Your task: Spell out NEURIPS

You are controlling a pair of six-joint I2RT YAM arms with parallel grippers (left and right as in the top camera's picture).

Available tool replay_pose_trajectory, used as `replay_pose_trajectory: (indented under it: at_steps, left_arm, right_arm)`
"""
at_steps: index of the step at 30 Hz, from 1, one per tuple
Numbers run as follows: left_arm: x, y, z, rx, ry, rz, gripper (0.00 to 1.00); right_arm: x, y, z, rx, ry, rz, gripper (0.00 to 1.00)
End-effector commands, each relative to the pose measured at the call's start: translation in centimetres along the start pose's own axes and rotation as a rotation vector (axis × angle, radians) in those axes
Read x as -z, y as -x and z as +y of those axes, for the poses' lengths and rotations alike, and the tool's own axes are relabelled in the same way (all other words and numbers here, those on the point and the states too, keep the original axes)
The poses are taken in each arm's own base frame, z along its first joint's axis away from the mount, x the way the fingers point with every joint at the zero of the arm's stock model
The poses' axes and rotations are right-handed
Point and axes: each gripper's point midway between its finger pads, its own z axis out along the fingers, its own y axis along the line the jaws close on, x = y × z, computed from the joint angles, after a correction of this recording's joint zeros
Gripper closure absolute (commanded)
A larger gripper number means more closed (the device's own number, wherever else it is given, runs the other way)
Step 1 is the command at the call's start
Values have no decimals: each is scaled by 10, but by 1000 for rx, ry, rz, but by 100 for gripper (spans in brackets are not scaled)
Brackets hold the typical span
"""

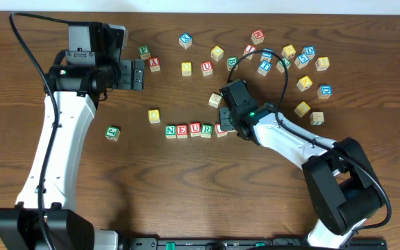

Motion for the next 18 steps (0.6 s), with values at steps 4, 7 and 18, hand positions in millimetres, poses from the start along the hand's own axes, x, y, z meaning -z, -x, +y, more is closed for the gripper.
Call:
replay_pose_trajectory:
  at_steps: [4, 7, 18]
  left_arm:
    - [7, 10, 0, -11, -2, -30, 2]
    - [7, 10, 0, -11, -2, -30, 2]
    - [7, 10, 0, -11, -2, -30, 2]
  right_arm:
    - [-4, -9, 3, -3, 0, 26, 99]
    - [-3, -10, 4, 0, 1, 27, 99]
    - [-3, -12, 5, -2, 0, 34, 99]
